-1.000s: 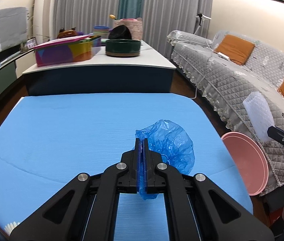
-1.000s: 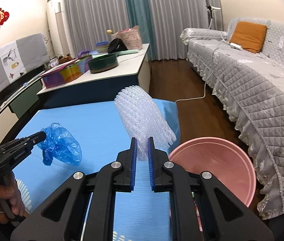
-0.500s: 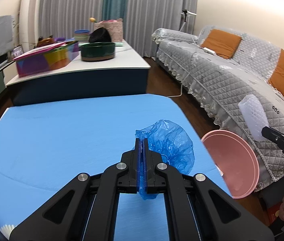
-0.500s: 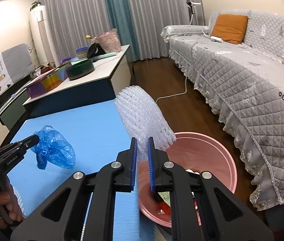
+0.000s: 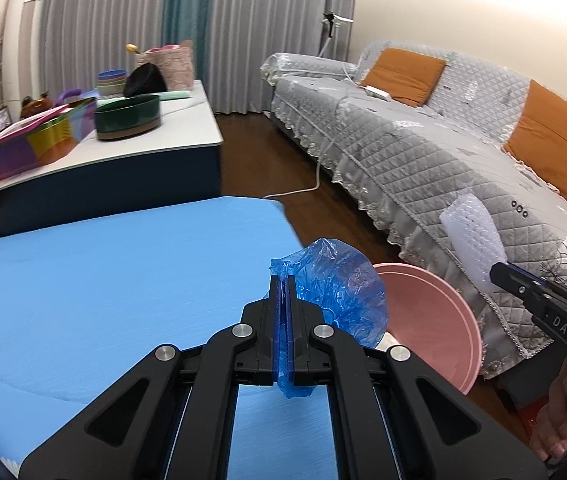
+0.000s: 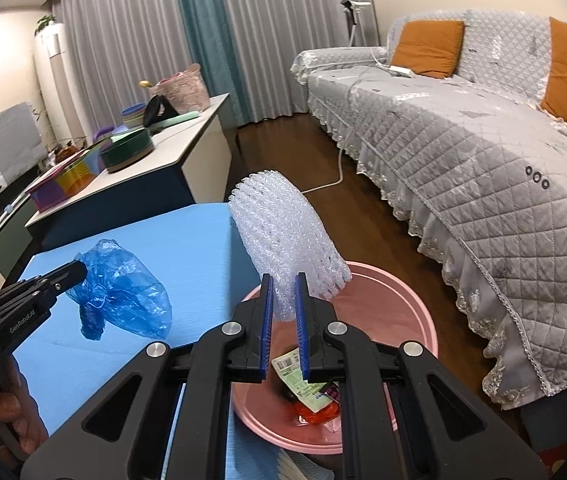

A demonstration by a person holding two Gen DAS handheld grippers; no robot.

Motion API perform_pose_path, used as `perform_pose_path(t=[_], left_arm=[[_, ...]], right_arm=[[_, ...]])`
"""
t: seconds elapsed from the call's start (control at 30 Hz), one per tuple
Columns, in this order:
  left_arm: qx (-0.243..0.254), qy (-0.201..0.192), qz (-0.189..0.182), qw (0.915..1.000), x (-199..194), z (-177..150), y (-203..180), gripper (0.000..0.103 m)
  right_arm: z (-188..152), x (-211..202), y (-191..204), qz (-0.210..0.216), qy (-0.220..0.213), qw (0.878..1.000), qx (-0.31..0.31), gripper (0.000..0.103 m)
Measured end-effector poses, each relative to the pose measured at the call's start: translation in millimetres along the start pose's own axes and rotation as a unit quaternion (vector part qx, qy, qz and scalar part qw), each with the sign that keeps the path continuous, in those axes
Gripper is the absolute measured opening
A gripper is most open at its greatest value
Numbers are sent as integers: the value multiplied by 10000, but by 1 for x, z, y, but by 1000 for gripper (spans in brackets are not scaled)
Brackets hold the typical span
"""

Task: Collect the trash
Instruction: 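Carry the blue bag and foam mesh over the pink bin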

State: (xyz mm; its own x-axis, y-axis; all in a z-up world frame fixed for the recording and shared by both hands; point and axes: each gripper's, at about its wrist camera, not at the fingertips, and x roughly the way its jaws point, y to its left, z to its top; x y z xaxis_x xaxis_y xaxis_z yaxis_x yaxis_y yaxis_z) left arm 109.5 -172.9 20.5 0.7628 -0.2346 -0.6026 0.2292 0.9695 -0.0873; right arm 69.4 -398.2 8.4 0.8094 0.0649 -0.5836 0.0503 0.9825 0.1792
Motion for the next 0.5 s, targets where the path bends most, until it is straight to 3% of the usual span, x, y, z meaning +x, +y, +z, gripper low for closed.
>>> perform_pose_path(t=[0.5], left_arm=[[288, 308, -404, 9983, 38, 3, -51, 2]], right_arm=[[1, 13, -32, -262, 139, 9991, 290, 12]])
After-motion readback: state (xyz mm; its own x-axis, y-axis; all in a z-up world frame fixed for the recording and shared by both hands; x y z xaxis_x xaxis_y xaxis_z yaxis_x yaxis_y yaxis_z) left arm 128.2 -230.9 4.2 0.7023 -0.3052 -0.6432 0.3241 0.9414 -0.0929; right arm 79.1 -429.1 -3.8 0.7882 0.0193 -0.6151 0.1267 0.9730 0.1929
